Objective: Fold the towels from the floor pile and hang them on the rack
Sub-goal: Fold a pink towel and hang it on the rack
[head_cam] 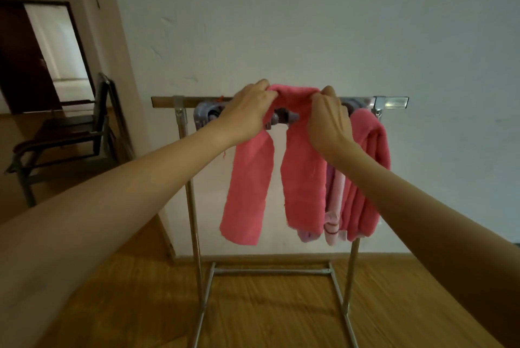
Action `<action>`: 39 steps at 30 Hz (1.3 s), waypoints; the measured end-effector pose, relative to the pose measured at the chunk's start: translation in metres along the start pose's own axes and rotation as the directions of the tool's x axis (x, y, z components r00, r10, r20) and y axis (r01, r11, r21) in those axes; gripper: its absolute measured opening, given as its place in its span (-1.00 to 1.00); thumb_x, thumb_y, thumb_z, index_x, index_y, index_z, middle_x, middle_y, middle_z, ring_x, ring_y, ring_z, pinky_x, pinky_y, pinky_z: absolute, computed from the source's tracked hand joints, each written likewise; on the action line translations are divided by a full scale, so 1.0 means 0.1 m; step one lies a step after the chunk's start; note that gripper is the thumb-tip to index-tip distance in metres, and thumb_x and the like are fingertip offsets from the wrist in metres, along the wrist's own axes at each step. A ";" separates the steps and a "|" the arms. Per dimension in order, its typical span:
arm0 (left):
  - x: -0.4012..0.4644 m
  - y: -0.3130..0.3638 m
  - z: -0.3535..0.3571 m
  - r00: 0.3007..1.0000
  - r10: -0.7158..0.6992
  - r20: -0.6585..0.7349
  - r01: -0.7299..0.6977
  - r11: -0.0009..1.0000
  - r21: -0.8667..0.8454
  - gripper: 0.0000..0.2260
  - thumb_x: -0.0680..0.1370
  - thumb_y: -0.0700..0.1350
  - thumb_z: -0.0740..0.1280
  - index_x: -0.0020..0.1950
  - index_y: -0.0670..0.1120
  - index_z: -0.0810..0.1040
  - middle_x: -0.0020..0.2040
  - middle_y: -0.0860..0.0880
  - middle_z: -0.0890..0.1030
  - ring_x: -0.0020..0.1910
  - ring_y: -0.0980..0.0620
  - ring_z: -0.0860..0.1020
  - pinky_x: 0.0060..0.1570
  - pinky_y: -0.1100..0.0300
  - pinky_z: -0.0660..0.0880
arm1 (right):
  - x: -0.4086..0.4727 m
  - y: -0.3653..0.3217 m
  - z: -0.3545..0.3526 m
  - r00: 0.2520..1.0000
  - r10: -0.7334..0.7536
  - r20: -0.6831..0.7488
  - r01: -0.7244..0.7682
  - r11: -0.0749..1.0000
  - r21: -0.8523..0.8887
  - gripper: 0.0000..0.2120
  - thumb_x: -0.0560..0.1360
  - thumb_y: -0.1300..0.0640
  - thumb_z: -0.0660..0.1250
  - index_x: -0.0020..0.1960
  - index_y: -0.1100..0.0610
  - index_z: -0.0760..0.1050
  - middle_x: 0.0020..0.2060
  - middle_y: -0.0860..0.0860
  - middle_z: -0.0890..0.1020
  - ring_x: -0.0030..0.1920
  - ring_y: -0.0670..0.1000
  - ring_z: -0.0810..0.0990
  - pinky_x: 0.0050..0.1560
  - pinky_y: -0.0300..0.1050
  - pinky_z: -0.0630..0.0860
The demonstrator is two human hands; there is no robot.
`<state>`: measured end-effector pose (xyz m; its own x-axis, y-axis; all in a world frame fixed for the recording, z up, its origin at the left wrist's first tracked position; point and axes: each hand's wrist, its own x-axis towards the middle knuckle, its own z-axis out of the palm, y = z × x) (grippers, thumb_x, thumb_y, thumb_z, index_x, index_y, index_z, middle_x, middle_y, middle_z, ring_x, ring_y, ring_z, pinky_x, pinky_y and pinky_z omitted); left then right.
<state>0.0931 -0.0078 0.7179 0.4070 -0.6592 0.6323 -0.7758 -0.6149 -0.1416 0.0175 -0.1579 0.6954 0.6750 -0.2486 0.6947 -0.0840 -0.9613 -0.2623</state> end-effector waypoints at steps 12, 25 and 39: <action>0.26 0.25 0.56 0.990 -0.079 -0.117 0.075 0.997 -0.037 -0.66 0.43 -0.40 0.30 0.19 -0.21 0.47 0.14 -0.18 0.47 0.03 -0.16 0.49 -0.05 0.03 0.47 | -0.11 0.11 0.52 0.995 0.011 -0.104 -0.025 0.991 -0.135 -0.46 0.41 0.48 0.26 0.36 0.34 0.24 0.25 0.25 0.34 0.03 0.14 0.50 -0.12 -0.12 0.40; -0.01 0.19 1.06 0.999 -0.039 0.018 0.042 0.988 -0.151 -0.74 0.47 -0.40 0.23 0.12 -0.20 0.45 0.08 -0.14 0.47 0.01 -0.12 0.50 -0.09 0.05 0.46 | -0.38 0.54 1.12 0.987 -0.161 0.005 0.158 0.964 -0.215 -0.47 0.27 0.51 0.42 0.23 0.39 0.44 0.01 0.27 0.53 -0.31 0.10 0.57 -0.31 -0.11 0.58; -0.51 0.41 1.73 0.878 -0.466 0.108 0.401 0.594 -0.698 -0.49 0.43 -0.22 0.45 0.22 -0.17 0.22 0.01 -0.03 0.47 -0.18 0.09 0.54 -0.28 0.30 0.52 | -0.71 0.91 1.34 0.995 -0.092 -0.049 0.104 0.910 0.401 -0.49 0.59 0.20 0.17 0.47 0.15 0.07 0.27 0.13 0.48 0.19 0.10 0.53 0.15 0.08 0.52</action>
<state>0.1239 -0.0742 0.5478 0.7710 -0.3392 0.5389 -0.6338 -0.3273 0.7008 0.0597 -0.2120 0.5324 0.6434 -0.1641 0.7477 0.2881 -0.8530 -0.4352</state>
